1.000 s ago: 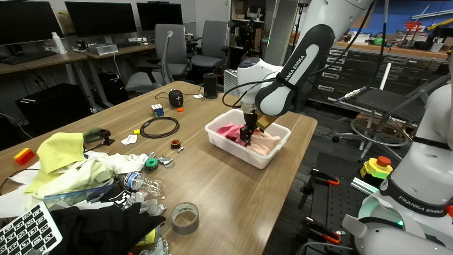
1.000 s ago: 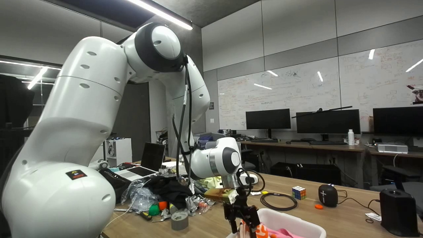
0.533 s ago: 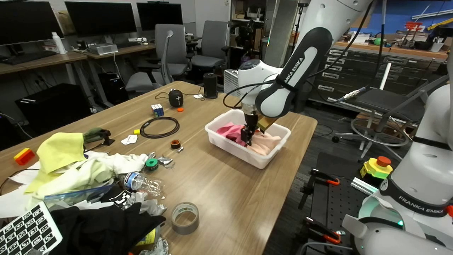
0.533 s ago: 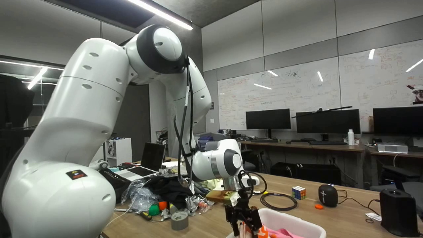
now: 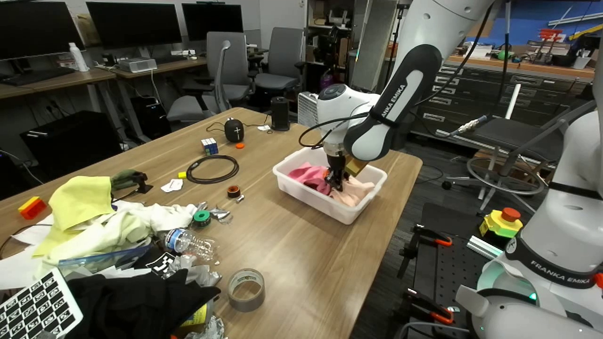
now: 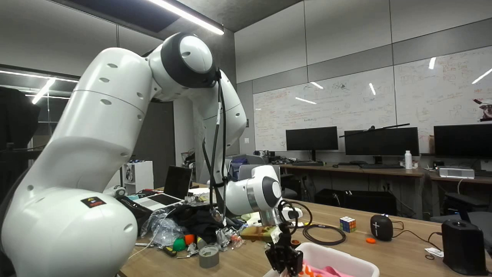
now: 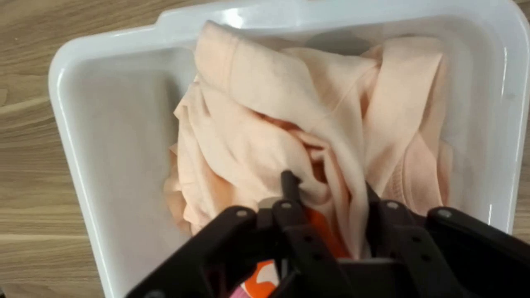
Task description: Remove the shirts from the basket.
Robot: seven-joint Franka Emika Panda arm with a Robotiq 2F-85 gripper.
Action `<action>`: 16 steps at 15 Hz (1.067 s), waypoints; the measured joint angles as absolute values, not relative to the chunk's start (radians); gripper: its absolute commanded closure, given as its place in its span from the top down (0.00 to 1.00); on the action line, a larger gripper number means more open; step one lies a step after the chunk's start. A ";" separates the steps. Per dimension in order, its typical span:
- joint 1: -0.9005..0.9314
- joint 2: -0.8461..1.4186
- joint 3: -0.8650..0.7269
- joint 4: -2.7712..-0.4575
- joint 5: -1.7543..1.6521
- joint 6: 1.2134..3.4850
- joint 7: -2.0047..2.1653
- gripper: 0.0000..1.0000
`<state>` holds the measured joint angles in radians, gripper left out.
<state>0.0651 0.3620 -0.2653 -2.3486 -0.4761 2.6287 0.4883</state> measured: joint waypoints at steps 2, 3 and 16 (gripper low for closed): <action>0.073 0.362 -0.269 -2.350 -0.479 2.628 0.490 0.02; 0.076 0.360 -0.269 -2.350 -0.479 2.628 0.491 0.02; 0.004 -0.140 -0.209 -2.469 -0.479 2.396 0.458 0.06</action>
